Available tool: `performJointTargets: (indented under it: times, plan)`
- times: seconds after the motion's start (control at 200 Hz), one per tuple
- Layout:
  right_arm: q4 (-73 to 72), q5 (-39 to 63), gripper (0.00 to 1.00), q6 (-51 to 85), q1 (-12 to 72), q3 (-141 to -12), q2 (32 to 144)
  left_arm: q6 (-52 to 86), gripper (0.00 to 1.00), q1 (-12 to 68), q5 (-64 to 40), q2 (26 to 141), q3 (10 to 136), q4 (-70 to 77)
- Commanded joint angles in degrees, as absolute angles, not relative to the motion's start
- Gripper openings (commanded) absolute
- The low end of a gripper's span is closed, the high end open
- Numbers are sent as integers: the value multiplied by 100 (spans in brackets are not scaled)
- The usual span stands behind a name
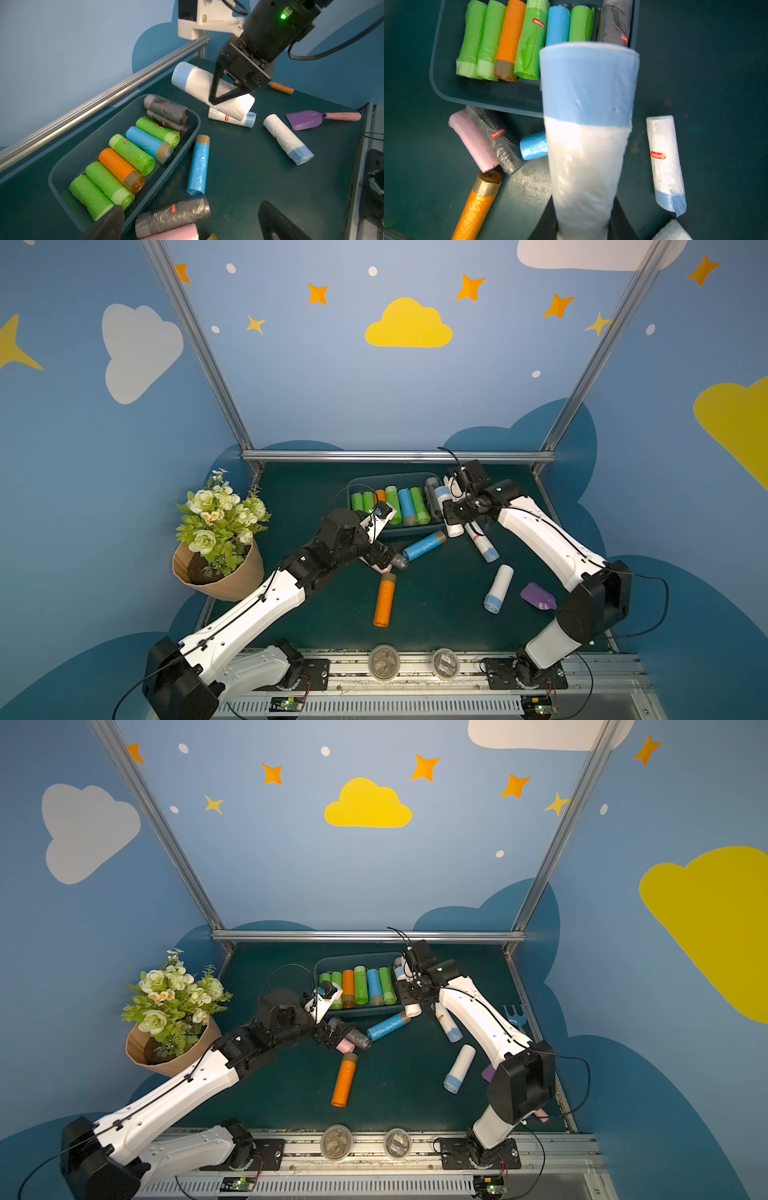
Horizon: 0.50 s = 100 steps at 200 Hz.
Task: Put the roll of trash bags into the storage box
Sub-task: Place the roll of trash bags in the storage box.
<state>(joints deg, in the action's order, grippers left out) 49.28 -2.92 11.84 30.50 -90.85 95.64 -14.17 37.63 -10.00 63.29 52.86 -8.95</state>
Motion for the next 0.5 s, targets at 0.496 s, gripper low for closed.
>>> performJointTargets:
  times: [0.496]
  plan:
    - [4364, -565, 24, 1363, 3110, -10974, 11782, -483, 100, 2660, -2183, 6291, 5165, -50]
